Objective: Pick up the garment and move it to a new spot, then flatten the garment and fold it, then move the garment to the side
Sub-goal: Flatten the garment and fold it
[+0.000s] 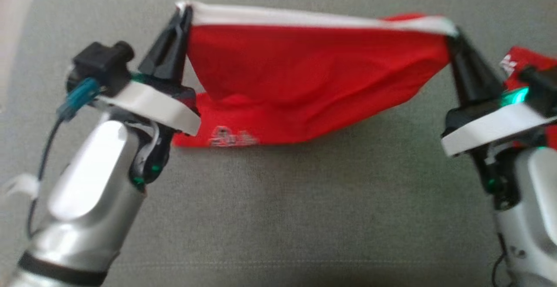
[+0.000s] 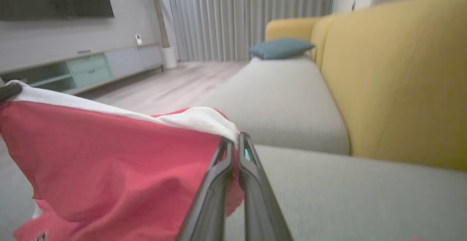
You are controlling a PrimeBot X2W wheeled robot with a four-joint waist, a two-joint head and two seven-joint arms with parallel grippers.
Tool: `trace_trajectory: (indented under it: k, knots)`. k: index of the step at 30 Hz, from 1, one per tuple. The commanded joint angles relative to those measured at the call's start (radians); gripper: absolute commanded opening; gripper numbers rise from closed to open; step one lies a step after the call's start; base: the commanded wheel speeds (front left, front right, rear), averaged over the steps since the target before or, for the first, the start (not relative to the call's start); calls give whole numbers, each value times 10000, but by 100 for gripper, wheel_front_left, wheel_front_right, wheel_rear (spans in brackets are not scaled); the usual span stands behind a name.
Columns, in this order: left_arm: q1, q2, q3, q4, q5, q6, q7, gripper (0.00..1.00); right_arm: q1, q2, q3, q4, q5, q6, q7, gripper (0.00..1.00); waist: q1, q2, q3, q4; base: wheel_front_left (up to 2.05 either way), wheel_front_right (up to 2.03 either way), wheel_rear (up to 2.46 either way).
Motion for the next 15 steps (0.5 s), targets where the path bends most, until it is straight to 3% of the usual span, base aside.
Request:
trace_trajectory:
  k: [1, 9, 15]
  knots:
    - [-296, 512, 554, -801, 140, 184, -64, 0, 5, -148, -35, -732, -86, 65, 128, 0, 0, 0, -487, -8, 0, 0, 0]
    - [-301, 1407, 985, -4359, 662, 1125, 914, 0, 301, -123, -936, -3511, -96, 65, 1381, 0, 0, 0, -1643, -86, 0, 0, 0]
    - [-449, 1732, 1077, -5371, 670, 1362, 1778, 0, 472, 29, -1332, -4692, 37, 65, 2209, 0, 0, 0, -2133, -235, 0, 0, 0]
